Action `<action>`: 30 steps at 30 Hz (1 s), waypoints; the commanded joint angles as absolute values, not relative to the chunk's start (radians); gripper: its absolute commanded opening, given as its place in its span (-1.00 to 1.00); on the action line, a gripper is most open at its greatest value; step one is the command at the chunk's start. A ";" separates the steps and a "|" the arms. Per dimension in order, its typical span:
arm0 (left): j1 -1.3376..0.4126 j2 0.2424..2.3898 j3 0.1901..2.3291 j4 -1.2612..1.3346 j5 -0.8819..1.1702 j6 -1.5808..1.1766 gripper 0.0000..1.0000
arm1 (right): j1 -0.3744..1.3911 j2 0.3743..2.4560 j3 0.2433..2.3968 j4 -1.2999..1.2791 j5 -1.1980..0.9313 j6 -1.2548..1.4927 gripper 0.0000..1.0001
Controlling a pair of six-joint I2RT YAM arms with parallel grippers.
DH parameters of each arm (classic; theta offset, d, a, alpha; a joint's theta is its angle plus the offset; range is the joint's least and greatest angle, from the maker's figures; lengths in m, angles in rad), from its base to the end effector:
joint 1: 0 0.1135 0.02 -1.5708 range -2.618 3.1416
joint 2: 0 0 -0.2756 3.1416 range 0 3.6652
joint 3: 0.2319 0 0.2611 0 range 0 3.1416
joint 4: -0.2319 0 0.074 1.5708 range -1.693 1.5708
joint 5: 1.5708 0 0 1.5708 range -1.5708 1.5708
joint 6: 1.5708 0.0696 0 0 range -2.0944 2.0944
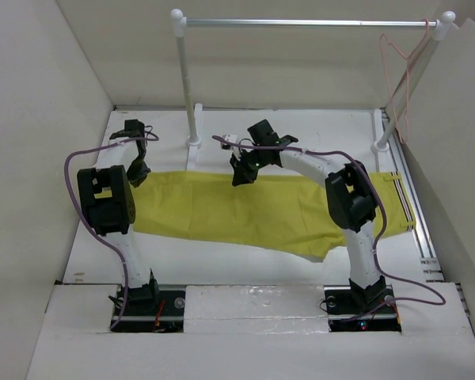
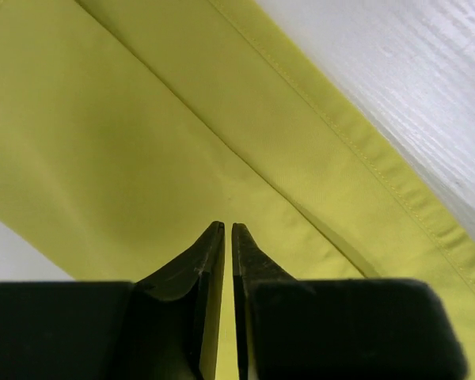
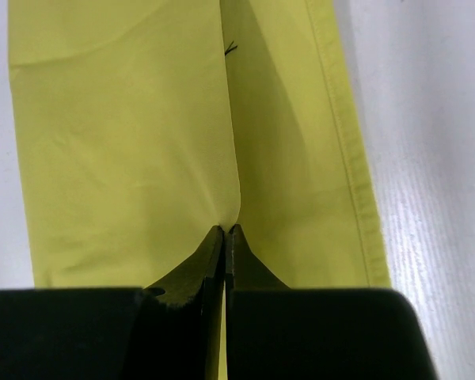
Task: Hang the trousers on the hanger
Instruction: Fold the trousers at the center of the board.
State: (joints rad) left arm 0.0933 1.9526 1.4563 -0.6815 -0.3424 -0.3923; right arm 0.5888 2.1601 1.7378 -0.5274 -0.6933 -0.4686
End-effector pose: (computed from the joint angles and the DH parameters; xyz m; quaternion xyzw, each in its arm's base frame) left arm 0.4241 0.0632 0.1721 -0.2646 0.9301 0.1366 0.2151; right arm 0.3942 0.3168 0.1895 -0.5414 0.7209 0.3402 0.2675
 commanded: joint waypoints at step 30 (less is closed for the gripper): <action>0.097 2.037 1.509 -0.646 -0.215 -0.499 -0.45 | 0.581 2.149 1.703 -0.454 -0.736 -0.471 -1.00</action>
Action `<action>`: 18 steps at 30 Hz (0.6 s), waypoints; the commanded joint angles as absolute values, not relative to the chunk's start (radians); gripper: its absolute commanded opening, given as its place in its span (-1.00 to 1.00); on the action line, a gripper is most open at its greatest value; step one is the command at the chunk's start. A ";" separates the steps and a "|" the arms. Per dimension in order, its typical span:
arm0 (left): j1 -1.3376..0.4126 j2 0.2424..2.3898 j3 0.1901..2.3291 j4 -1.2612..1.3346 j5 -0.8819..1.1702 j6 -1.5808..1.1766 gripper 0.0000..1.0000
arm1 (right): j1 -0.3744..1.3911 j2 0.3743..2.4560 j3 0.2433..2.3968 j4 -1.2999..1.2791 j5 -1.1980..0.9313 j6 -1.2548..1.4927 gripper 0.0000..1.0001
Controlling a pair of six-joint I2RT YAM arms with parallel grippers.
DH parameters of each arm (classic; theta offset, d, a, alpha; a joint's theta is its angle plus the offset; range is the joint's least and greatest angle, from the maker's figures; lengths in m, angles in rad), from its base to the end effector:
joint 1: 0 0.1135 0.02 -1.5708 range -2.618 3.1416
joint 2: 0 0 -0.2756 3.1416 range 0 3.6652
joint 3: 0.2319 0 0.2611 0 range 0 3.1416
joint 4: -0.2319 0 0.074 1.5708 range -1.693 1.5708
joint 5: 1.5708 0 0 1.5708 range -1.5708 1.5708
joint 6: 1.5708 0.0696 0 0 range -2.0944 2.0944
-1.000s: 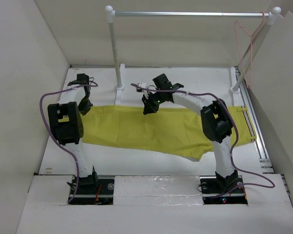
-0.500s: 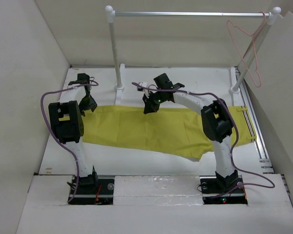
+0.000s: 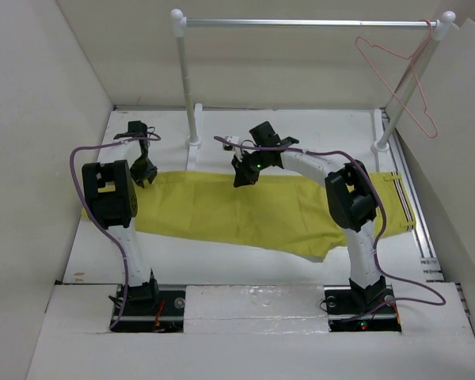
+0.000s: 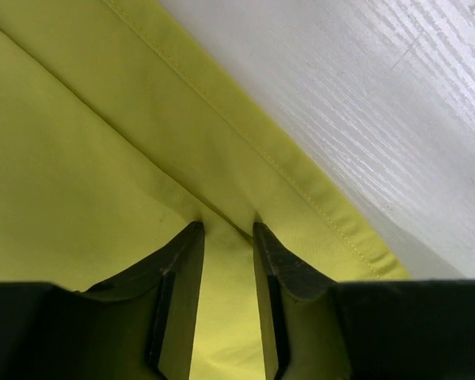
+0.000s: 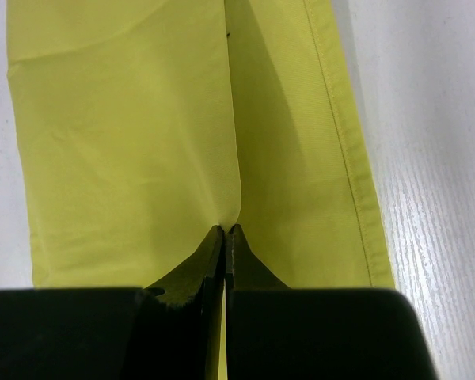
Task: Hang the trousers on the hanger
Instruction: Fold the trousers at the center of the board.
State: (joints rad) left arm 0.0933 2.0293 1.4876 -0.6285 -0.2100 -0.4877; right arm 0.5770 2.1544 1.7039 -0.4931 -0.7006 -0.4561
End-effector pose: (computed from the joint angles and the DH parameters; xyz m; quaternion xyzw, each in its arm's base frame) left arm 0.4428 0.0560 0.1502 -0.2991 0.9278 0.0619 0.2142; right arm 0.3958 0.3111 0.1839 -0.5333 0.7246 0.3433 0.2695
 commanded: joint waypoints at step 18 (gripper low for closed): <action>0.097 1.945 1.529 -0.706 -0.305 -0.517 -1.00 | 0.529 2.140 1.732 -0.437 -0.735 -0.448 -1.00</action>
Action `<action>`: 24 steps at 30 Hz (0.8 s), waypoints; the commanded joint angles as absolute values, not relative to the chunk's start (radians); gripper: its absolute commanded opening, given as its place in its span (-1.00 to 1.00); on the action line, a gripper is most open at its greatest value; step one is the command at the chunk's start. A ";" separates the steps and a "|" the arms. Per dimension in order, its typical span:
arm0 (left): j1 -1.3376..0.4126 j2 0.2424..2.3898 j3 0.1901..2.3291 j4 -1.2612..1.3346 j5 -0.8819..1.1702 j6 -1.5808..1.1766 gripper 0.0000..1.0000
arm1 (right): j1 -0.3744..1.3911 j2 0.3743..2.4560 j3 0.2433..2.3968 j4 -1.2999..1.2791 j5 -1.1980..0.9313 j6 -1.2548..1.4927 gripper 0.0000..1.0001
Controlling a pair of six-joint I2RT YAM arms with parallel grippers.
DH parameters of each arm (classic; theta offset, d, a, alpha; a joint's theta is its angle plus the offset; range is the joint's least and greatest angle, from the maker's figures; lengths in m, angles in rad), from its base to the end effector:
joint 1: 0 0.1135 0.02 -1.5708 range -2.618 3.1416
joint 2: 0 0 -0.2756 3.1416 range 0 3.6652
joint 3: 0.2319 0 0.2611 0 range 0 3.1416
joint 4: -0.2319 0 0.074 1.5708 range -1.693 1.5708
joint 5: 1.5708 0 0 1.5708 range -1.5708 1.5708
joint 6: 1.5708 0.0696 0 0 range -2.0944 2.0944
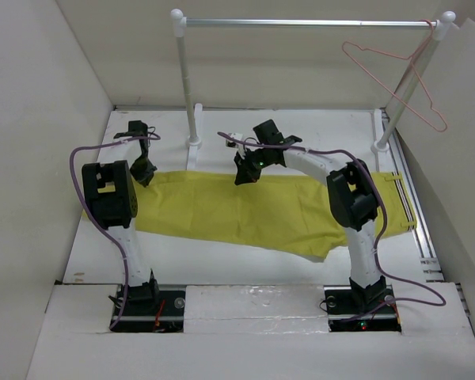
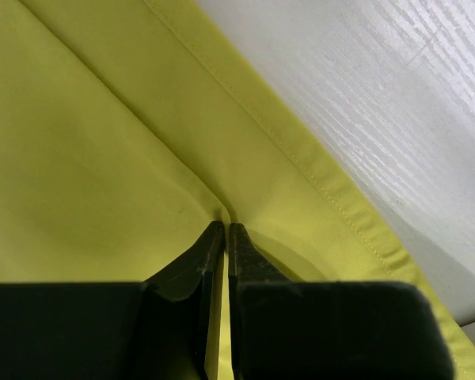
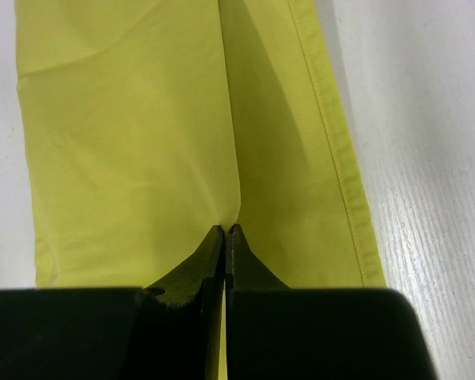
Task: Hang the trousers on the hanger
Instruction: Fold the trousers at the center of the board.
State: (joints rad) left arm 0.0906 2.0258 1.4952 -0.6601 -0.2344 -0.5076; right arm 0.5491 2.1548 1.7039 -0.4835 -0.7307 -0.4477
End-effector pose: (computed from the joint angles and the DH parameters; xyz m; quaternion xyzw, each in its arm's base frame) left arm 0.4399 0.0562 0.1526 -0.3085 0.9255 0.0735 0.2073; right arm 0.4036 0.3014 0.1855 -0.5222 0.7258 0.3537 0.2746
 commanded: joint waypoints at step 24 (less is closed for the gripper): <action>0.097 2.068 1.693 -0.744 -0.451 -0.538 -1.00 | 0.446 2.244 1.802 -0.426 -0.603 -0.410 -1.00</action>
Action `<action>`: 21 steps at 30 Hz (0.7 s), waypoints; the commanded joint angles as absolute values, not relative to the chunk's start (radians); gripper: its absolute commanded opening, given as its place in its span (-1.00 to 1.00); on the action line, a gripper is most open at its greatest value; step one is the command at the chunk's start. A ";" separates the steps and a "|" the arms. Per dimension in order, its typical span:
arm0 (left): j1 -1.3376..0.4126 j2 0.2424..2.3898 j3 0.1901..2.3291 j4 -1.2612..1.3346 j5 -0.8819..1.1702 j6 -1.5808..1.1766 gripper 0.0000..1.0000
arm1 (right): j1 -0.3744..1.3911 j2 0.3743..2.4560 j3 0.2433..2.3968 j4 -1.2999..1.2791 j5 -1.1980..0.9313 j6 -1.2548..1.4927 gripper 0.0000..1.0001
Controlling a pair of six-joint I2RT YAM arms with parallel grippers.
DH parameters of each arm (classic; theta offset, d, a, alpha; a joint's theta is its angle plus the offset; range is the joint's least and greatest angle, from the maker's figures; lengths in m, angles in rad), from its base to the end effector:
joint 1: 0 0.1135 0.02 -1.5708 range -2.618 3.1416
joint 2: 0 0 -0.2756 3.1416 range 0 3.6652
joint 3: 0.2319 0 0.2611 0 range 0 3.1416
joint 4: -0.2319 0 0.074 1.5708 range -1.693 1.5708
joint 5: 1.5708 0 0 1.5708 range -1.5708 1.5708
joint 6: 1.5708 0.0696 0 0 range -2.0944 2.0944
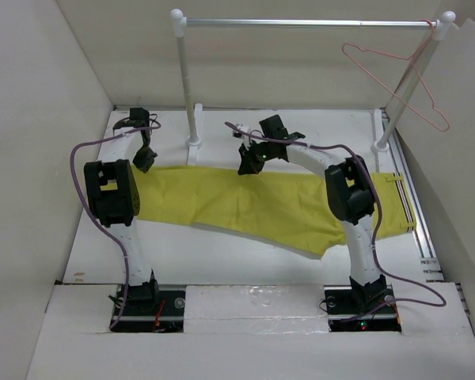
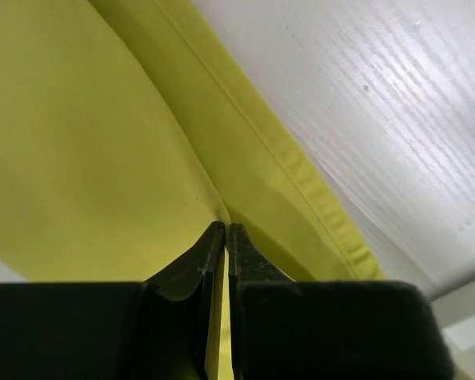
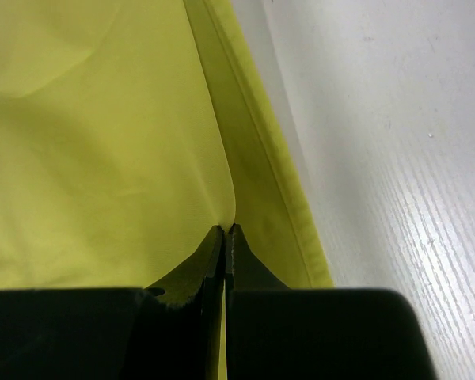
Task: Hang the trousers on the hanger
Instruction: Fold the trousers at the center of the board.
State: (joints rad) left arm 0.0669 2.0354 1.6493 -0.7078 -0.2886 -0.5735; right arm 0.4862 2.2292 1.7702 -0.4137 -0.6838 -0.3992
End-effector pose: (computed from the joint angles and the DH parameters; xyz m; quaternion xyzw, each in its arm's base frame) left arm 0.4637 0.0509 0.1948 -0.3349 0.9020 0.0767 0.2613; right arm 0.4439 0.2843 0.1747 -0.4829 0.7508 0.3288 0.3082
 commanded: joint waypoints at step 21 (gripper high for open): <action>-0.062 1.743 1.487 -0.594 -0.399 -0.471 0.08 | 0.463 1.810 1.510 -0.391 -0.422 -0.292 -0.20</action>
